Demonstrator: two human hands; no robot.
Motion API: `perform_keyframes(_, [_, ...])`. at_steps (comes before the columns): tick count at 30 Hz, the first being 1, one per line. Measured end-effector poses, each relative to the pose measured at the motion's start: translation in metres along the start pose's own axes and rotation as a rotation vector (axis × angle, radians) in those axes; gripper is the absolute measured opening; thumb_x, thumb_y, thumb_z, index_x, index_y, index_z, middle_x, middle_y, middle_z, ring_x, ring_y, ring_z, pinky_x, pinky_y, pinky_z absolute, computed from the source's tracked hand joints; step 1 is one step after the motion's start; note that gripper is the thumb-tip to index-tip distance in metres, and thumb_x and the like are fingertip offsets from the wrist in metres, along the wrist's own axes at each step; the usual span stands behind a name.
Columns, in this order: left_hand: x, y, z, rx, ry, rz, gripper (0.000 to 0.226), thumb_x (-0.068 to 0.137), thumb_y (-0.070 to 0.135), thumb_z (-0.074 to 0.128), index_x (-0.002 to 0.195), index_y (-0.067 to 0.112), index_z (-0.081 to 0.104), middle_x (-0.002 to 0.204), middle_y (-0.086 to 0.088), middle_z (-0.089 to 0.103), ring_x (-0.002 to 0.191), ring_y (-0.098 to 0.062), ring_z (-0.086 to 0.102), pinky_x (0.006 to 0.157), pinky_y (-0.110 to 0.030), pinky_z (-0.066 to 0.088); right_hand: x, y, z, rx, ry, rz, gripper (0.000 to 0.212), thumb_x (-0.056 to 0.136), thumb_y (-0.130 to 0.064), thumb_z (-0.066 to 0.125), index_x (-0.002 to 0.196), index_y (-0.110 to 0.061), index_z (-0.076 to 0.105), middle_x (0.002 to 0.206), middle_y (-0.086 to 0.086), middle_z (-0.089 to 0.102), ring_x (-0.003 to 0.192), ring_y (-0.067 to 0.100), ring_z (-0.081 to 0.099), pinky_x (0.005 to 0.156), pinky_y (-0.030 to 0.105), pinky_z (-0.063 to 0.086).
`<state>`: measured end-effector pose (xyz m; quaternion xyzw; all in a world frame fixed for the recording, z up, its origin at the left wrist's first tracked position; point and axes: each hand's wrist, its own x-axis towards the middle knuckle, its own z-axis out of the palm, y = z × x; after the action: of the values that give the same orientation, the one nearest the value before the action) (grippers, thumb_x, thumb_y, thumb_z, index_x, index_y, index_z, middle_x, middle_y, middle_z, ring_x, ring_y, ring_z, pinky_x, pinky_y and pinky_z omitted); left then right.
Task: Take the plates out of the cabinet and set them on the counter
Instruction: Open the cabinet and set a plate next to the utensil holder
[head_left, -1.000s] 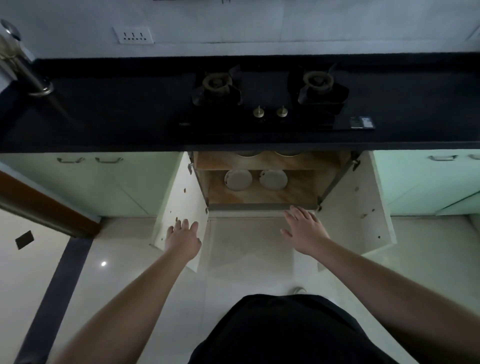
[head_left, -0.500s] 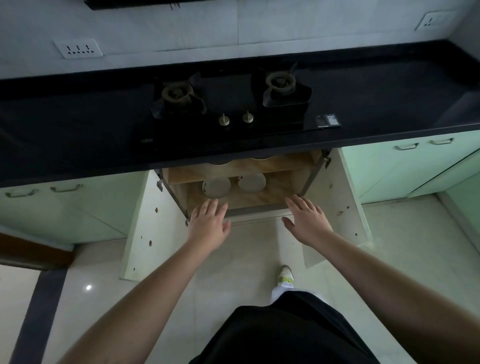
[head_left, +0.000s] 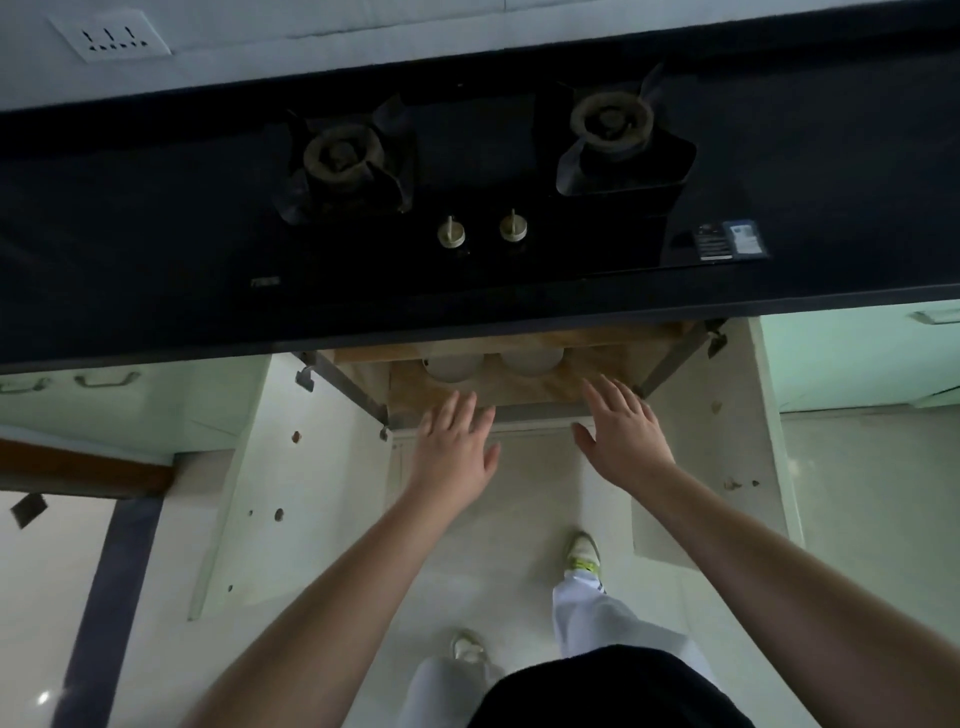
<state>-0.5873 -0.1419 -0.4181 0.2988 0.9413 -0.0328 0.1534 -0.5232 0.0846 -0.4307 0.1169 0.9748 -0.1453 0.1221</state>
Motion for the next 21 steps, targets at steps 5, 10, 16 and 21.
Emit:
perform_keyframes(5, [0.04,-0.004,0.03,-0.012,0.062,0.03,0.06,0.101,0.051,0.026,0.154,0.023,0.021,0.163,-0.008,0.018,0.151,-0.027,0.01,0.119,-0.049,0.016,0.035,0.007,0.025,-0.064,0.044,-0.066,0.065,0.097,-0.045,0.041,0.152,-0.019,0.018,0.16,0.006,0.021,0.147,0.024,0.015,0.118,0.039,0.012])
perform_keyframes(10, [0.088,-0.018,0.084,-0.046,0.124,0.037,0.061,0.099,0.052,0.022,0.153,0.024,0.023,0.163,-0.006,0.021,0.15,-0.027,0.013,0.118,-0.048,0.019,0.075,0.008,0.073,-0.058,0.099,-0.03,0.065,0.098,-0.044,0.039,0.153,-0.019,0.015,0.16,0.006,0.019,0.148,0.023,0.012,0.12,0.038,0.01])
perform_keyframes(16, [0.157,-0.032,0.146,-0.017,0.237,0.103,0.062,0.096,0.051,0.034,0.151,0.023,0.03,0.161,-0.008,0.026,0.149,-0.028,0.018,0.119,-0.048,0.012,0.116,0.011,0.128,-0.159,0.245,-0.023,0.061,0.098,-0.043,0.037,0.152,-0.017,0.023,0.158,0.008,0.027,0.146,0.027,0.02,0.119,0.044,0.015])
perform_keyframes(21, [0.212,-0.041,0.18,-0.013,0.398,0.112,0.057,0.097,0.047,0.035,0.148,0.021,0.037,0.156,-0.01,0.036,0.146,-0.03,0.028,0.118,-0.048,0.019,0.16,0.027,0.172,-0.189,0.387,0.012,0.058,0.095,-0.04,0.043,0.147,-0.016,0.034,0.151,0.01,0.039,0.141,0.029,0.033,0.115,0.046,0.022])
